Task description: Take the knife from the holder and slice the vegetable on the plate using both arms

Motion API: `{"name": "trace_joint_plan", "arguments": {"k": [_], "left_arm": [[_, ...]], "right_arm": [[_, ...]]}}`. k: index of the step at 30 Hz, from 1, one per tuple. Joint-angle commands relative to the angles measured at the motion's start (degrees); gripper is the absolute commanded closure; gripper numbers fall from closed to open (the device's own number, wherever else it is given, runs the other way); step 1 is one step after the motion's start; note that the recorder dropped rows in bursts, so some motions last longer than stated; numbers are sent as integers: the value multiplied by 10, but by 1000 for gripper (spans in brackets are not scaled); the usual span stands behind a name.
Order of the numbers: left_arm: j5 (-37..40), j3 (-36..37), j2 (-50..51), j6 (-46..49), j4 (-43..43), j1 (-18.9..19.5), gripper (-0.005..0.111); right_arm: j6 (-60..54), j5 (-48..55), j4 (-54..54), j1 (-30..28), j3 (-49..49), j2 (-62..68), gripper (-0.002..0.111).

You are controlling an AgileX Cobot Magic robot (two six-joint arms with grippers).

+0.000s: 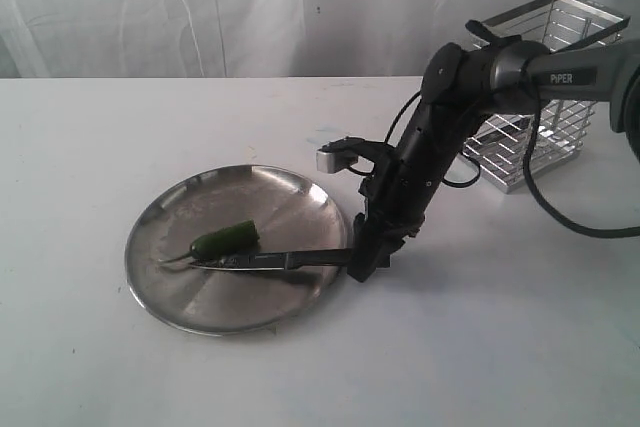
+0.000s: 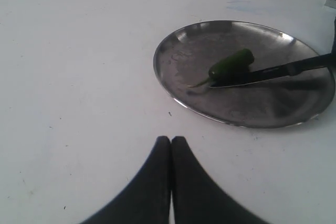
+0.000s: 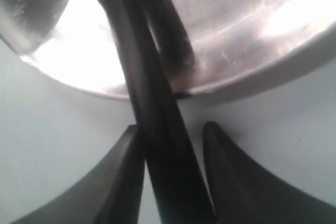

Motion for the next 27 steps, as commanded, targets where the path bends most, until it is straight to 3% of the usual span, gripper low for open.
{"name": "trace_joint_plan", "arguments": {"k": [1,4,8,17,24,27], "left_arm": [[-3,1,-3,1,-5,-3,107],[-3,1,-3,1,-5,-3,107],[-3,1,-3,1,-5,-3,107],[-3,1,-3,1,-5,-3,107],[-3,1,-3,1,-5,-3,107],[-3,1,-3,1,-5,-3,107]], "right_arm": [[-10,1,-38,11,4,-5,83],[-29,1,-41,22,4,-19,100],[-13,1,-45,35,4,-45,108],[182,1,-122,79,28,-149,108],[358,1,-118,81,163,-278,108],[405,-76,-119,81,252,-348,108]]}}
